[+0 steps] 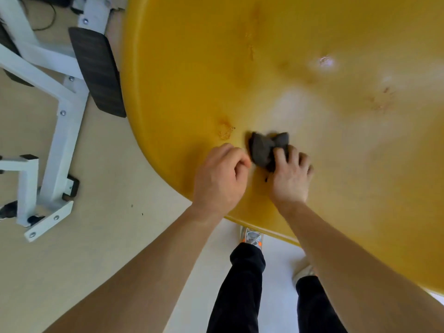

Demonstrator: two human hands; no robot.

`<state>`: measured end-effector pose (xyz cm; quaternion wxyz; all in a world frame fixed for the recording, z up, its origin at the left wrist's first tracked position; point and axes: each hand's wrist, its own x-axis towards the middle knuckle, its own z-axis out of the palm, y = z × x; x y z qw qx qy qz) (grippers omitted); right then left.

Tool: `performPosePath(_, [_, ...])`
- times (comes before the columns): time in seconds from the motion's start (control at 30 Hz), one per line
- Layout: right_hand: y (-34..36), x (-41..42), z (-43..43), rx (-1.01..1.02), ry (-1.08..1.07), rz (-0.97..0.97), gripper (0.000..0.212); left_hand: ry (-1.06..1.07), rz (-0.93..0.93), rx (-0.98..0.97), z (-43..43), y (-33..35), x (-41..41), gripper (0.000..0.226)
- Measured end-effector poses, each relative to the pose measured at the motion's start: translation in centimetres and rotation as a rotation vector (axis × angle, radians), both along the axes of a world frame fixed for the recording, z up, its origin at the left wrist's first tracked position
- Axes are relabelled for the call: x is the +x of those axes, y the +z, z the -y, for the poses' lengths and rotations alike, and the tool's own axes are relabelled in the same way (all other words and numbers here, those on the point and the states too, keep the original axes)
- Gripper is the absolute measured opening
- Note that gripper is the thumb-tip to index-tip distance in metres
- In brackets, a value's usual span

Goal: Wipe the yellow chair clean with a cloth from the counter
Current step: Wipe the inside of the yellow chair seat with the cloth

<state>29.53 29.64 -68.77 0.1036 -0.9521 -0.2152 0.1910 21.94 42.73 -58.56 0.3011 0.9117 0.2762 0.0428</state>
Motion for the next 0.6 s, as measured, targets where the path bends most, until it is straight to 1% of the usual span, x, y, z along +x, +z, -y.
performPosePath(0.03, [1.0,-2.8,-0.1,0.042,0.140,-0.046,0.044,0.003,0.053,0.095,-1.1,1.4,0.3,0.013])
performPosePath(0.07, [1.9,-4.8,0.0,0.072,0.214,-0.109,0.045,0.002,0.081,0.205,-2.3,2.8,0.6,0.011])
performPosePath(0.1, [2.7,-5.9,-0.2,0.089,0.208,-0.188,0.050,0.011,0.089,0.319,-3.6,4.2,0.9,0.012])
performPosePath(0.17, [3.2,-6.2,-1.6,0.061,0.049,-0.297,0.064,0.070,0.079,0.496,-6.2,6.4,1.3,0.020])
performPosePath(0.2, [3.3,-6.0,-2.8,0.031,-0.036,-0.327,0.069,0.116,0.068,0.544,-7.5,7.1,1.6,0.027])
performPosePath(0.27, [4.0,-5.1,-5.5,0.016,-0.235,-0.396,0.065,0.227,0.041,0.594,-9.9,8.0,1.9,0.047])
performPosePath(0.3, [4.6,-4.3,-7.4,0.065,-0.377,-0.449,0.060,0.277,0.038,0.584,-10.9,8.4,1.8,0.056])
performPosePath(0.33, [5.4,-3.1,-9.5,0.152,-0.521,-0.505,0.058,0.314,0.047,0.532,-11.6,8.5,1.7,0.062])
performPosePath(0.37, [6.2,-1.8,-12.0,0.285,-0.611,-0.529,0.056,0.341,0.054,0.431,-12.1,8.5,1.6,0.064])
performPosePath(0.4, [7.1,-0.6,-14.6,0.439,-0.612,-0.502,0.056,0.358,0.048,0.306,-12.2,8.2,1.3,0.063])
performPosePath(0.43, [8.0,0.4,-16.9,0.584,-0.537,-0.418,0.054,0.365,0.029,0.199,-12.1,7.8,1.0,0.062])
performPosePath(0.47, [9.1,1.1,-18.5,0.697,-0.421,-0.313,0.053,0.375,0.019,0.148,-11.7,7.2,0.8,0.061])
performPosePath(0.5, [9.4,1.3,-19.3,0.765,-0.304,-0.229,0.052,0.392,0.027,0.153,-11.4,6.5,0.7,0.060])
performPosePath(0.53, [8.6,0.9,-19.1,0.768,-0.222,-0.173,0.052,0.411,0.045,0.176,-11.4,5.9,0.7,0.058])
performPosePath(0.57, [7.1,0.1,-17.6,0.695,-0.195,-0.134,0.053,0.427,0.066,0.192,-11.3,5.6,0.7,0.057])
performPosePath(0.6, [5.3,-1.0,-15.2,0.553,-0.228,-0.135,0.053,0.440,0.082,0.194,-11.4,5.4,0.8,0.056])
